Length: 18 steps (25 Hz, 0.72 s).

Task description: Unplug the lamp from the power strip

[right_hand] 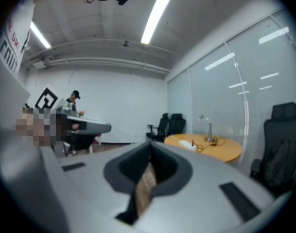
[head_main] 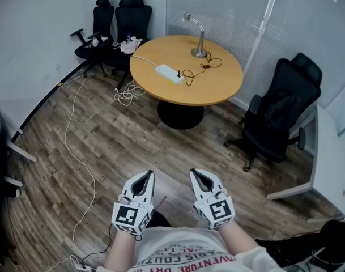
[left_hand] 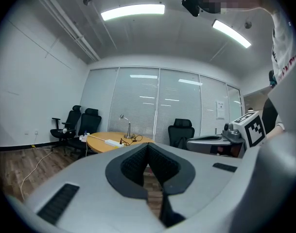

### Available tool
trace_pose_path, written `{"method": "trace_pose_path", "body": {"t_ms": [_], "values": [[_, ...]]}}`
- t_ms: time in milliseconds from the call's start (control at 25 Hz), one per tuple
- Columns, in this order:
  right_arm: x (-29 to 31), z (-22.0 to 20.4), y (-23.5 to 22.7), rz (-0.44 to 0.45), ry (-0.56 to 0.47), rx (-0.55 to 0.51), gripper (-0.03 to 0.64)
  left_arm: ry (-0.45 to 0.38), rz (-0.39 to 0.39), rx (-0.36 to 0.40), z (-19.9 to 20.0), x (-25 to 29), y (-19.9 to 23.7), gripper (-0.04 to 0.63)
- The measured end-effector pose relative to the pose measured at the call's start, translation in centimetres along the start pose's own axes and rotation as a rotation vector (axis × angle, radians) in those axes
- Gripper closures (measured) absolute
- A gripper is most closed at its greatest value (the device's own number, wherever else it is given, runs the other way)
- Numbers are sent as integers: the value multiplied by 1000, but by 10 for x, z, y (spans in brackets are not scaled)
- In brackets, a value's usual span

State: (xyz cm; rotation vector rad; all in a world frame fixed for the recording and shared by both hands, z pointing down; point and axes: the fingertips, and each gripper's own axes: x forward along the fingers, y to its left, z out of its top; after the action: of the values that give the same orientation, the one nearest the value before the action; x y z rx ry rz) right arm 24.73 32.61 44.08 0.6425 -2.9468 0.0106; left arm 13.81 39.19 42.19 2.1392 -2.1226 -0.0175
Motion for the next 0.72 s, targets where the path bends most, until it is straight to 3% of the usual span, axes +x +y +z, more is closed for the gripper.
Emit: {"method": "trace_pose_path", "body": {"t_ms": [440,720], "values": [[150,24,-4,-148,40,92,588,41,-117,30,38,69,149,568],[209,17,-4,-177,89,178,588,73,-167,10,38,101,205,568]]}}
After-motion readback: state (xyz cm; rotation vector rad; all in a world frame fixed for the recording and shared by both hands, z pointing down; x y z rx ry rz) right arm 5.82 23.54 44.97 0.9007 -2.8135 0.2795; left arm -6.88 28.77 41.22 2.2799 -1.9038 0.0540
